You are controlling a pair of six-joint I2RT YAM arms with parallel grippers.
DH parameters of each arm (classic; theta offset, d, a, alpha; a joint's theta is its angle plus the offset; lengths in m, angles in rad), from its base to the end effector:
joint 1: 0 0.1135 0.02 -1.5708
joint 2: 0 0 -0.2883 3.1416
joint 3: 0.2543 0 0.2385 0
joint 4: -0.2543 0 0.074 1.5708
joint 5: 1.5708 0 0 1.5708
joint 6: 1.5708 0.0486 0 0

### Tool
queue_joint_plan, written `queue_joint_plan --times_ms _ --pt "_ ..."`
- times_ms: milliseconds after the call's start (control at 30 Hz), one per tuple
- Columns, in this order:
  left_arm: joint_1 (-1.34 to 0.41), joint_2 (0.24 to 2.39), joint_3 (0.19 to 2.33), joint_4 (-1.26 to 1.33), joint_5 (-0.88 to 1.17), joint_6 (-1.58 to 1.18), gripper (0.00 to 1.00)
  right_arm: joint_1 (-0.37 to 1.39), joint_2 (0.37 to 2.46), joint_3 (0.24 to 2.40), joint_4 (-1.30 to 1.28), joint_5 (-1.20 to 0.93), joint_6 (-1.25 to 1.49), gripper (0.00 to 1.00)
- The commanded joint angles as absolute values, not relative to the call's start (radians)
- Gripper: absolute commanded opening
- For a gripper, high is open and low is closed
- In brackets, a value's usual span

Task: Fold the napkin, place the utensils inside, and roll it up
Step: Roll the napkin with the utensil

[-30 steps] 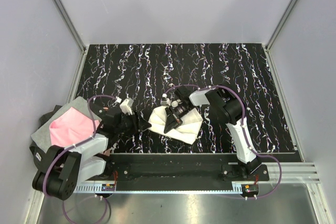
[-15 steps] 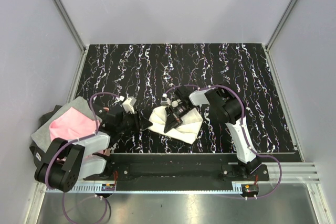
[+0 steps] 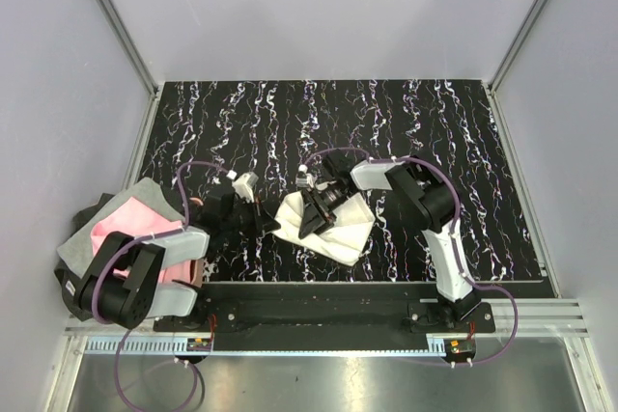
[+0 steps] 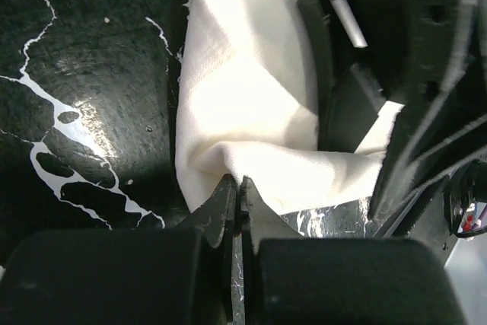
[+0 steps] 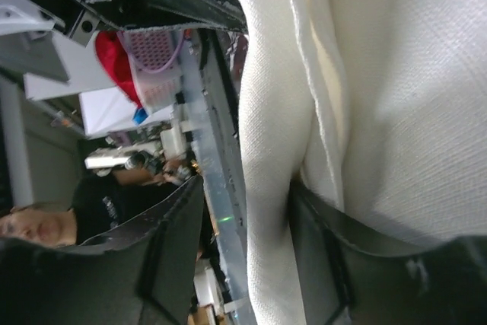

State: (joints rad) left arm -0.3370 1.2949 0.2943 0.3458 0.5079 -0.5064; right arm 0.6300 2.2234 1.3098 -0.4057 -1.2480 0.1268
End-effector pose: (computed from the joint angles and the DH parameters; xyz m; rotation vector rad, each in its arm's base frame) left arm 0.1894 -0.0914 0.1580 0.0989 2.3233 -1.0116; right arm 0.3008 0.2763 0.1099 0.7933 -2.2259 -1.6843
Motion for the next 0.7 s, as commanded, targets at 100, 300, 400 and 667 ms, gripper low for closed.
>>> queue_joint_plan --times_ms 100,300,400,667 --pt "-0.339 1.368 0.399 0.201 0.476 -0.515 0.0 0.623 1.998 1.298 -0.428 -0.872 0.117 0.68" --pt "-0.339 1.394 0.446 0.16 0.489 -0.535 0.0 0.629 1.722 1.166 -0.425 -0.57 0.115 0.77" --pt "-0.339 1.416 0.485 0.112 0.488 -0.538 0.0 0.682 1.583 1.071 -0.426 -0.384 0.103 0.79" --pt "-0.339 1.465 0.552 0.029 0.505 -0.558 0.0 0.902 1.41 0.927 -0.457 -0.071 0.228 0.79"
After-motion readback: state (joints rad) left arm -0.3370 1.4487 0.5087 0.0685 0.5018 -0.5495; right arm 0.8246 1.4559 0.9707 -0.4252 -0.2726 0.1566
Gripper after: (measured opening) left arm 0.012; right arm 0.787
